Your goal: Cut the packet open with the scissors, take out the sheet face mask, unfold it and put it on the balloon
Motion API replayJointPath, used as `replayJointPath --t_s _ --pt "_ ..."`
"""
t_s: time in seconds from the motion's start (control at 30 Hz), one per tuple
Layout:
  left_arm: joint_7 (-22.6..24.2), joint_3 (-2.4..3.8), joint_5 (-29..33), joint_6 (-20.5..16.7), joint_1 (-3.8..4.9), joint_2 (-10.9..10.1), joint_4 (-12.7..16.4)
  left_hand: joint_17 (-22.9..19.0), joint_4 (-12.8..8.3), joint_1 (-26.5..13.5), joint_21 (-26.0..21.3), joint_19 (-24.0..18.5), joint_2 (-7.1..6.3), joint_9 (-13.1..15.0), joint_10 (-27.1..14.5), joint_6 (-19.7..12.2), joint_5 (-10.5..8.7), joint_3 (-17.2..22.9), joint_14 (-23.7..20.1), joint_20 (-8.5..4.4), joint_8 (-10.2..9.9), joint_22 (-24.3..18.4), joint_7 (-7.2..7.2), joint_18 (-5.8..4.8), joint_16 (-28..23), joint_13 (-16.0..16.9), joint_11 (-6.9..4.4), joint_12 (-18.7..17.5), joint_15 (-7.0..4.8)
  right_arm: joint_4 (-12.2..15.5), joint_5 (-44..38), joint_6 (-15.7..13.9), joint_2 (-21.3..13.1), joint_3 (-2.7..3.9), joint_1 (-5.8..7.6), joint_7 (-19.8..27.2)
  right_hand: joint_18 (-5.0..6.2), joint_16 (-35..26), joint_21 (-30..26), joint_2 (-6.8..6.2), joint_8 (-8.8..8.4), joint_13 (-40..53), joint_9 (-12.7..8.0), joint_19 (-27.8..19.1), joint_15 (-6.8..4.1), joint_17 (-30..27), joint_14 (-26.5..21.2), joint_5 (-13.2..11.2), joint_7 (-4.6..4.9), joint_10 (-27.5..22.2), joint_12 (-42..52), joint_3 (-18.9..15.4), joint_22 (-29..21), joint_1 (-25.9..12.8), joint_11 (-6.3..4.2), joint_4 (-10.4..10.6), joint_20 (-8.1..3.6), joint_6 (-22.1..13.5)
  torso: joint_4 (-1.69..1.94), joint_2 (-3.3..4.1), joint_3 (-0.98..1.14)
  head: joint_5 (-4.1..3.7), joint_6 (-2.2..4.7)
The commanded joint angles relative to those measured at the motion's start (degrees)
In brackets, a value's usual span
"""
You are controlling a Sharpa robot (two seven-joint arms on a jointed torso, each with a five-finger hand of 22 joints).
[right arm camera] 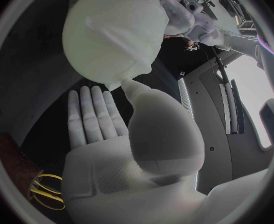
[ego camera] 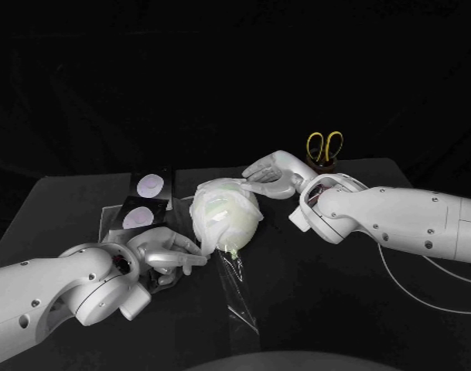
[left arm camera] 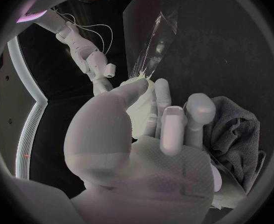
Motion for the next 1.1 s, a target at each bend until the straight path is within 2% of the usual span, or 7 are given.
replayJointPath --t_s 0.03,0.5,0.53,0.6,0.77,0.9,1.1 --pt "0.96 0.03 0.92 -1.65 0.02 0.03 0.16 -0.24 0.41 0.73 -0.57 -0.55 -0.3 -0.42 -0.85 -1.08 -0.23 -2.22 1.78 0.54 -0.73 -0.89 0.43 0.76 -0.48 -0.15 0.28 -0.19 0.45 0.73 6.1 -4.56 -1.0 -0.02 -0.06 5.18 0.71 -0.35 -0.06 0.1 -0.25 -0.01 -0.07 -0.32 -0.03 -0.15 -0.47 -0.16 1.3 -0.5 -0.23 -0.61 -0.29 -0.48 -0.01 0.25 0.0 -0.33 0.0 -0.02 -0.01 0.04 -0.02" --pt "-2.01 0.24 -1.49 1.74 0.06 -1.19 0.66 -2.64 4.24 5.44 -2.29 -1.58 1.44 -2.52 -3.22 -3.87 -0.1 -17.95 0.76 1.71 -3.07 -3.15 1.52 1.24 -1.26 -1.69 1.15 -0.31 1.49 6.97 12.62 -4.11 -10.28 -0.04 -0.04 7.38 1.33 1.23 1.28 1.04 0.37 0.15 0.11 3.71 -0.93 -0.1 2.7 -0.14 1.02 1.19 0.2 -2.59 -0.75 0.73 -0.56 0.55 -0.29 1.19 -0.03 -0.1 -0.02 -0.21 0.15" --pt "-2.05 0.52 -1.62 2.12 0.06 -1.47 0.75 -2.79 5.92 8.07 -2.47 -1.49 3.31 -3.05 -3.13 -3.63 -0.3 -22.93 0.74 1.7 -3.15 -3.27 1.59 1.28 -1.26 -2.25 0.92 -0.1 1.56 7.59 12.21 -3.72 -11.05 -0.06 -0.05 7.15 1.36 1.66 1.6 1.12 0.48 0.16 0.13 4.63 -1.13 -0.01 3.57 -0.12 0.88 1.82 0.31 -2.88 -0.77 1.05 -0.77 0.5 -0.48 1.49 0.0 -0.08 -0.01 -0.31 0.26" --pt "-2.05 1.06 -1.8 2.96 0.07 -2.05 0.96 -3.2 7.28 10.01 -2.7 -1.6 3.8 -3.5 -3.3 -3.51 0.09 -26.63 0.6 1.78 -3.22 -3.57 1.45 1.23 -1.39 -2.75 1.19 -0.07 1.42 8.62 11.2 -3.1 -12.29 -0.1 -0.13 6.74 1.38 2.18 1.86 1.19 0.73 0.18 0.19 5.68 -1.51 0.1 4.63 -0.14 0.62 2.84 0.51 -3.29 -0.9 1.6 -1.06 0.36 -0.71 2.07 0.02 -0.06 0.02 -0.44 0.28" --pt "-1.96 3.29 -2.03 7.62 0.36 -4.05 1.54 -5.41 8.66 11.55 -3.92 -3.12 4.52 -3.85 -3.82 -3.38 -0.05 -29.21 -0.23 1.82 -3.22 -5.88 1.42 1.68 -2.29 -3.23 1.45 -0.28 1.47 11.37 7.02 -1.33 -15.52 -0.33 -0.95 5.41 1.44 3.72 2.69 1.23 1.2 0.24 0.27 8.33 -2.51 0.7 7.69 -0.13 0.04 5.15 1.07 -3.95 -1.02 2.82 -1.85 0.0 -1.56 3.19 0.05 -0.08 -0.01 -0.59 0.41" --pt "-0.72 4.17 -1.36 10.5 1.8 -5.48 1.53 -29.32 11.78 15.03 -15.37 -15.61 5.94 -4.71 -10.29 -4.52 0.12 -33.9 -12.58 2.94 -3.62 -22.99 2.33 4.42 -15.48 -6.74 2.76 -5.7 2.72 12.61 3.03 -0.45 -17.15 -0.46 -2.21 4.69 1.48 5.44 3.76 1.15 1.35 0.45 0.24 10.98 -3.48 1.58 10.94 0.04 -0.44 7.32 1.69 -4.24 -0.89 3.67 -2.73 -0.21 -2.64 3.74 -0.08 -0.1 -0.03 -0.52 0.52" --pt "4.92 4.77 1.23 9.13 3.69 -6.55 0.67 -41.93 15.53 19.4 -24.0 -16.64 7.57 -5.56 -13.63 -3.99 -0.12 -38.38 -20.24 4.08 -2.71 -28.32 2.77 4.64 -28.01 -11.32 3.69 -10.23 4.02 13.19 -0.64 -0.45 -17.87 -0.53 -4.62 4.19 1.55 9.66 6.48 0.87 1.39 1.19 0.11 17.12 -6.33 4.38 18.13 0.0 -1.92 13.22 3.37 -4.15 -0.27 5.03 -4.75 0.11 -5.18 4.53 -0.11 0.03 0.05 -0.64 0.64"
